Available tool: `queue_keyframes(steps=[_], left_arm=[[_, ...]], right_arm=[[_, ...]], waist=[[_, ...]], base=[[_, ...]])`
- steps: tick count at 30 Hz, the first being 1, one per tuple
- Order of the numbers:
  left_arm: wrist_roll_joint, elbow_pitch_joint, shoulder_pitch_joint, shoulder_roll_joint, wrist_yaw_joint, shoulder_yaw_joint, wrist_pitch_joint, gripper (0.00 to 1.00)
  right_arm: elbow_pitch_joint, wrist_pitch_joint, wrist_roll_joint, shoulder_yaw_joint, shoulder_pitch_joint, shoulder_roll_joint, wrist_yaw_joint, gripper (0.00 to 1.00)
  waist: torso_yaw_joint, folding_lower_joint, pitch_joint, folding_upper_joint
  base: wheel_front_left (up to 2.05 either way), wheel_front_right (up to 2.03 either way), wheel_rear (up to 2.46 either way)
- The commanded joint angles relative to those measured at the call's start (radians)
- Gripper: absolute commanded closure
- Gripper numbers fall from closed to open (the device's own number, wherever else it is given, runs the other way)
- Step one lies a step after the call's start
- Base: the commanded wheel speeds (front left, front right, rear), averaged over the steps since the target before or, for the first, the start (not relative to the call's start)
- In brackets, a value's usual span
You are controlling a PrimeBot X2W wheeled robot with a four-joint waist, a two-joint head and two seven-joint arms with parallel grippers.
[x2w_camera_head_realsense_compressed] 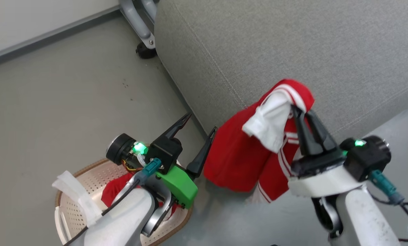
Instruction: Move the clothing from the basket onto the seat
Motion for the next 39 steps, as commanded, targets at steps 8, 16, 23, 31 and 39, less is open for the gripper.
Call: queue_keyframes(steps=[8,16,23,31,39], left_arm=[[0.032,-0.049,-0.069,0.028,-0.014,-0.012,0.025,0.00],[0.055,-0.097,-0.133,0.056,-0.043,-0.021,0.041,0.00],[0.079,-0.122,-0.174,0.073,-0.048,-0.024,0.049,0.00],[0.084,-0.098,-0.202,0.029,-0.063,-0.050,0.010,0.00],[0.075,-0.039,-0.196,-0.010,-0.076,-0.074,-0.041,0.00]], right_arm=[[-0.042,-0.004,-0.024,-0.227,-0.315,-0.017,0.000,1.00],[0.027,-0.004,-0.051,-0.460,-0.705,-0.198,0.000,1.00],[0.187,-0.004,-0.067,-0.557,-0.870,-0.307,0.000,1.00],[0.416,-0.004,-0.112,-0.633,-0.766,-0.334,0.000,1.00],[0.596,-0.004,-0.161,-0.737,-0.624,-0.252,0.000,1.00]], waist=[[0.054,-0.0001,0.190,-0.0001],[0.150,-0.0001,0.332,-0.0001],[0.204,-0.0001,0.423,-0.0001],[0.283,-0.0001,0.469,-0.0001],[0.346,-0.0001,0.460,-0.0001]], base=[[0.00,0.00,0.00],[0.00,0.00,0.00],[0.00,0.00,0.00],[0.00,0.00,0.00],[0.00,0.00,0.00]])
